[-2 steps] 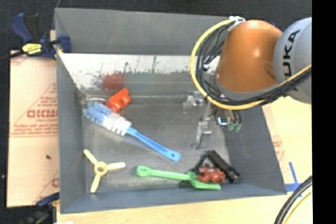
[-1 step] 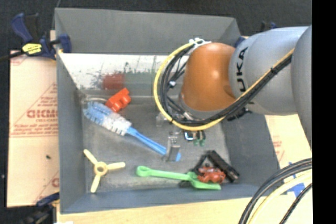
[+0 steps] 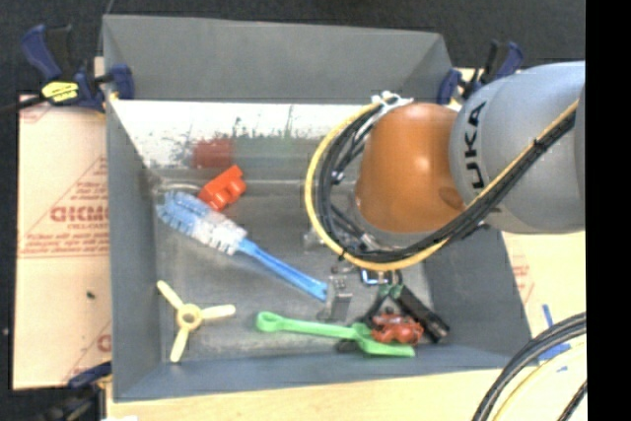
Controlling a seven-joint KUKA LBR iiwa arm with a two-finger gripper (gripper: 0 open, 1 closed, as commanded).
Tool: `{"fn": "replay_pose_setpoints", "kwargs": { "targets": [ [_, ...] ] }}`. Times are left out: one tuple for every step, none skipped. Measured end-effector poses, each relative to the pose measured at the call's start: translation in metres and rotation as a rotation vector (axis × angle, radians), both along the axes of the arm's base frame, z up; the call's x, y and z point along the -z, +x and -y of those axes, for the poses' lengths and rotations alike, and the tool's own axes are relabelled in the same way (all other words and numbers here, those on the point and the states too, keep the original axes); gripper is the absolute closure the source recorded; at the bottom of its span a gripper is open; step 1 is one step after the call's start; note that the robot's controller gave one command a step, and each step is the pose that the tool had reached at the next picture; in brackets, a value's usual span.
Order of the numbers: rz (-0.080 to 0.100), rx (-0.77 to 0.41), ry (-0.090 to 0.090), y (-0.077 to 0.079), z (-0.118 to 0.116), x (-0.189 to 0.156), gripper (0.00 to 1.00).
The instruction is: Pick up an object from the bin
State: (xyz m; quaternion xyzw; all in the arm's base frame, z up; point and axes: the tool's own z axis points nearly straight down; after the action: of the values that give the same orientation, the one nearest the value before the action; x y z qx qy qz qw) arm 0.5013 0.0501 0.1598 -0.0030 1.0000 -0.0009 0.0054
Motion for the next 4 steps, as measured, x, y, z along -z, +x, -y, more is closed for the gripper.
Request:
{"fn": "replay_pose_setpoints", "kwargs": {
  "targets": [
    [-0.005,-0.411,0.0,-0.028,-0.019,0.053,0.0],
    [0.003,-0.048,0.001,0.004,0.001,0.02,0.0],
    [-0.014,-0.008,0.005,0.002,-0.051,0.082,0.0],
    [-0.006,0.03,0.005,0.018,-0.036,0.077,0.0]
  ]
}}
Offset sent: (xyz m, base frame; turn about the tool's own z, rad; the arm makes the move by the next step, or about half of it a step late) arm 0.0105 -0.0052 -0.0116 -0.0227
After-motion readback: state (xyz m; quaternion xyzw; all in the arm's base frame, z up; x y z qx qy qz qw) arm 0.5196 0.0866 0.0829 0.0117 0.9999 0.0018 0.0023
